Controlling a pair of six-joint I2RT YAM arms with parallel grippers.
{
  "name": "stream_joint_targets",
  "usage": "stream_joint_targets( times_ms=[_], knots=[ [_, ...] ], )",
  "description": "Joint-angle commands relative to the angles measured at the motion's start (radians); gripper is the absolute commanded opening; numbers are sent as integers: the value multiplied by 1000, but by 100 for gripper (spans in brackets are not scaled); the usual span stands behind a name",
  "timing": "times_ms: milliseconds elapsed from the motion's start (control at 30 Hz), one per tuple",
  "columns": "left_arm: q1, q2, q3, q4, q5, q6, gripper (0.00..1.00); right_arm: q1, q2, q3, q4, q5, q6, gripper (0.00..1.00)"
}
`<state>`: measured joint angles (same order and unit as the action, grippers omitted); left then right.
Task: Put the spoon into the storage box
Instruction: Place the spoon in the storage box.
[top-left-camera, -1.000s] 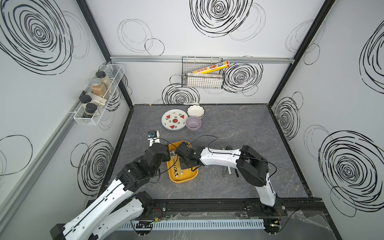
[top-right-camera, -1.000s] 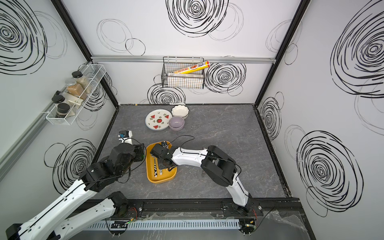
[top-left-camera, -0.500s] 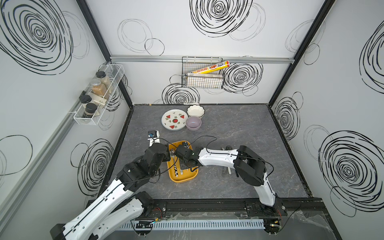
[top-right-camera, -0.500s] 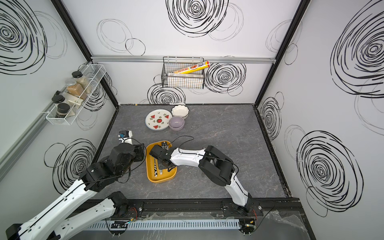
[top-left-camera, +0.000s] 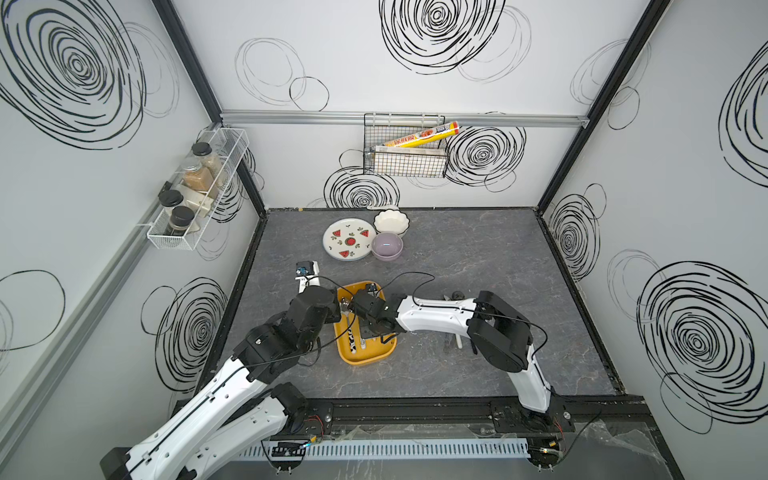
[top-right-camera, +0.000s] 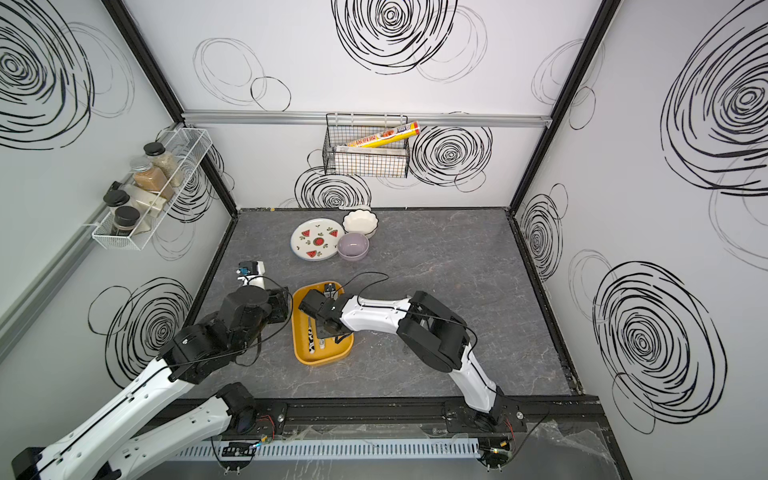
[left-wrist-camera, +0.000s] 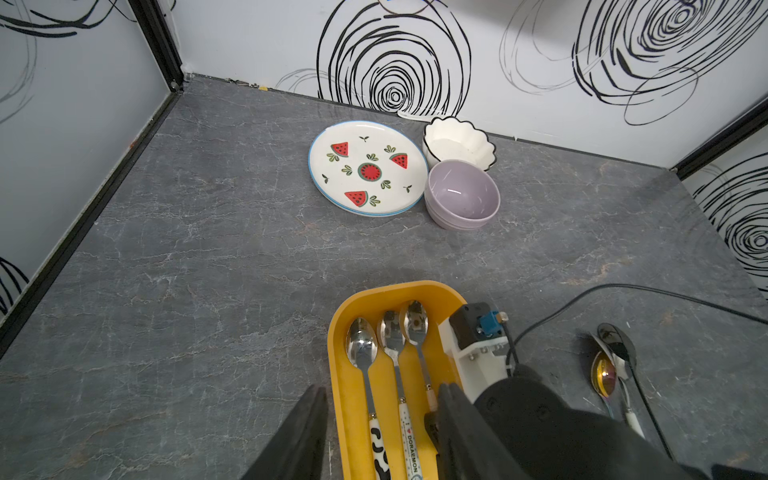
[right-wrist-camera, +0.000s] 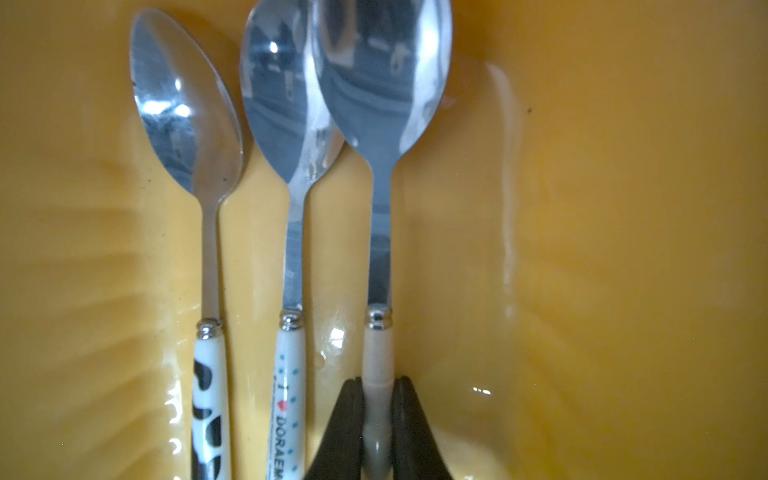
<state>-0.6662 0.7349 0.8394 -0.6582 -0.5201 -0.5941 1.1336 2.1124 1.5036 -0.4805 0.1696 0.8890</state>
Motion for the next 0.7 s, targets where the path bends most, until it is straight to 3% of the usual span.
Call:
stream_joint_targets(
  times_ms=[0,200,400,567,667],
  knots=[
    [5,2,-5,8,2,4,50,-10,-2,-23,-32,22,15,17],
    [5,3,-7,8,3,4,50,-9,4,-16,-33,11,11,28],
    [5,4,-6,9,5,5,50,-10,-18,-17,-20,2,3,30],
    [5,6,-6,9,3,5,50,-9,-106,-27,4,-8,-44,34],
    [5,10,-5,9,2,5,50,-10,-195,-37,-9,49,-77,36]
  ],
)
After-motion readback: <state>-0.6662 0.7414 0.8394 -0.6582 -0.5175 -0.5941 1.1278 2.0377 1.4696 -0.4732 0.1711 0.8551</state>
